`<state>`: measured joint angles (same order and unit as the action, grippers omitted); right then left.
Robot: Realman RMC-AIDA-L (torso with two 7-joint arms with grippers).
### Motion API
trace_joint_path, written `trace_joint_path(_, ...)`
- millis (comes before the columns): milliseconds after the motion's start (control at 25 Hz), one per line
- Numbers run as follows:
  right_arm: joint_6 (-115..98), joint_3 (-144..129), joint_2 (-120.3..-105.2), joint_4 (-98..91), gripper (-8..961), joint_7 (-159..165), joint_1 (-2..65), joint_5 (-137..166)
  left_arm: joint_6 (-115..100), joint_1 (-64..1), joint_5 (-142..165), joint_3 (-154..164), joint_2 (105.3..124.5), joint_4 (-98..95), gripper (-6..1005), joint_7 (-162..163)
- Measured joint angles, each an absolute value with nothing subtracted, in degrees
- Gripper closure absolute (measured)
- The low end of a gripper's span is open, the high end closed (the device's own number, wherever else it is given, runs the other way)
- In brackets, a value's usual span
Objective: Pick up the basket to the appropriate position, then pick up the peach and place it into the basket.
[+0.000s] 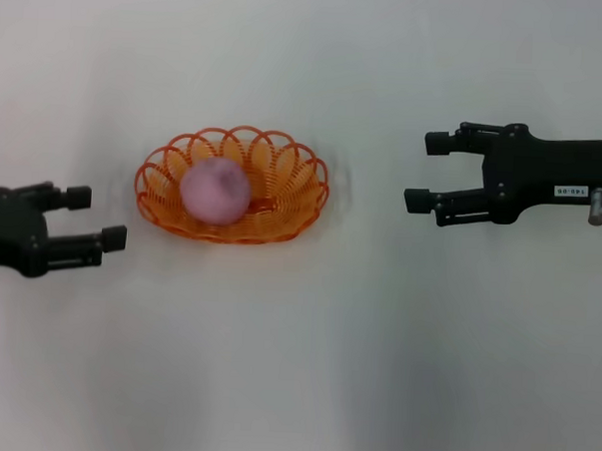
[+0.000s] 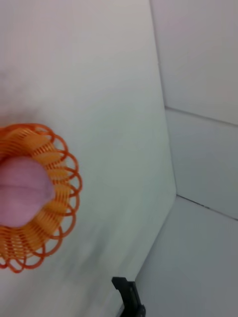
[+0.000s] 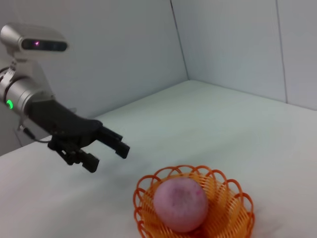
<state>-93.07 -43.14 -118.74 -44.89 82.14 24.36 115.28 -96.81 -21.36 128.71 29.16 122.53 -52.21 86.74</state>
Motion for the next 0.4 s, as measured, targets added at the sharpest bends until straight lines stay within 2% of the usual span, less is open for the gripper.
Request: trace_joint_path(400, -92.9, -43.0, -118.65, -45.2, 11, 82.1, 24.6, 115.3, -96.3, -20.4, 128.8, 22.6, 121.84, -44.4, 172, 78.2)
